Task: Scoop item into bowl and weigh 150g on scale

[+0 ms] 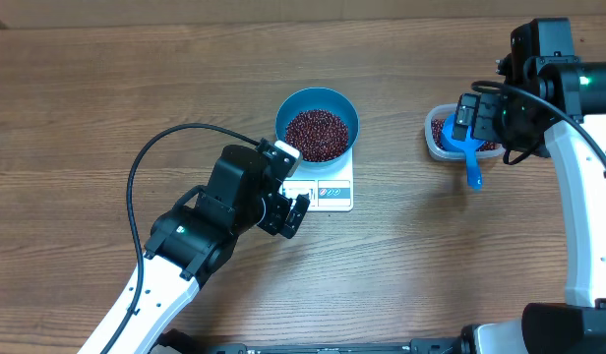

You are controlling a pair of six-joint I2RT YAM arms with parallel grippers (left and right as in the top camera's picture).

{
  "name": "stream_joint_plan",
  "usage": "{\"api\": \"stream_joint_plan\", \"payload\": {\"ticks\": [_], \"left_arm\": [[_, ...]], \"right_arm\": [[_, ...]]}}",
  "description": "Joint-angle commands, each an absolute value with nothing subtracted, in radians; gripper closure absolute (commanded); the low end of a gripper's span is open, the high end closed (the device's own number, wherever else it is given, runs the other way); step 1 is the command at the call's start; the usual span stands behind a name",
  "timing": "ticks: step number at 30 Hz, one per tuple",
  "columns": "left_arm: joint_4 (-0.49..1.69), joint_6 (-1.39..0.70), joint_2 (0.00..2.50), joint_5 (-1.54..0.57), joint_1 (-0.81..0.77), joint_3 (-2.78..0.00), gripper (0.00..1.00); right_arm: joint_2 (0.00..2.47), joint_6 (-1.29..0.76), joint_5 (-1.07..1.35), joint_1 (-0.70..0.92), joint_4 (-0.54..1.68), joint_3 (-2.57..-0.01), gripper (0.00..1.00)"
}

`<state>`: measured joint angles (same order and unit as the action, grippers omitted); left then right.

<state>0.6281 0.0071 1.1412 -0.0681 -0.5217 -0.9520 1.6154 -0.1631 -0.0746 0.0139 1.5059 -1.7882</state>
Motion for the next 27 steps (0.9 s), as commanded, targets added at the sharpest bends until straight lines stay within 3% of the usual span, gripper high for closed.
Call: {"api": "stream_joint_plan", "payload": {"ticks": [1,27], "left_arm": [[0.624,0.022,1.146,-0.071,-0.516,-0.971,0.01],[0.852,0.019,1.147,-0.079,-0.517,-0.971,0.0]], "right_arm": [[1.613,-0.148,-0.065,0.011,1.501,-1.806,0.0],[1.613,-0.148,-0.065,0.011,1.501,-1.806,0.0]]}}
